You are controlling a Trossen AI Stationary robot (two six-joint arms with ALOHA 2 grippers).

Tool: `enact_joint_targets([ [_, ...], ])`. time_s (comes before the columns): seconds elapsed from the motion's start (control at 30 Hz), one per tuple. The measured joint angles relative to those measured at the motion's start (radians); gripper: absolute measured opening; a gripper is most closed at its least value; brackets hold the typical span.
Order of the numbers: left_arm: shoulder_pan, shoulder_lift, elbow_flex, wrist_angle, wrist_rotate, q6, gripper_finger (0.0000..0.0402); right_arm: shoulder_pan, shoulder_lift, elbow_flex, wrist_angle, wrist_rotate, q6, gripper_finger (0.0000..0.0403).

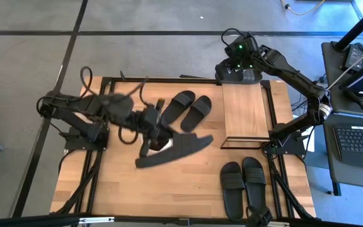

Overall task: Pick and place slides into the shelf
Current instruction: Put the black slide on the shelf

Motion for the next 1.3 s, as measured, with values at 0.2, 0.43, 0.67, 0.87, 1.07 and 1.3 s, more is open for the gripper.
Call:
enact_joint_targets([
  [0.2,0.175,0.0,0.0,0.024,0.113,0.189,0.0003,0.0,0.0,0.0,-0.089,-0.063,0.051,0.022],
  [0.43,0.368,0.002,0.0,0.143,0.316,0.276,0.0003,0.0,-0.025,0.0,-0.169,-0.065,0.104,0.022],
  [0.67,0.491,0.068,0.0,0.145,0.374,0.391,0.0003,0.0,-0.151,0.0,-0.141,-0.065,0.222,0.022],
  [0.87,0.552,0.156,0.0,0.156,0.385,0.569,0.0002,0.0,-0.27,0.0,-0.142,-0.082,0.294,0.022],
  [1.07,0.606,0.23,0.0,0.29,0.382,0.702,0.0002,0.001,-0.326,0.0,-0.163,-0.081,0.354,0.022],
  [1.3,0.644,0.319,0.0,0.408,0.372,0.779,0.0002,0.011,-0.316,0.0,-0.189,-0.081,0.395,0.022],
])
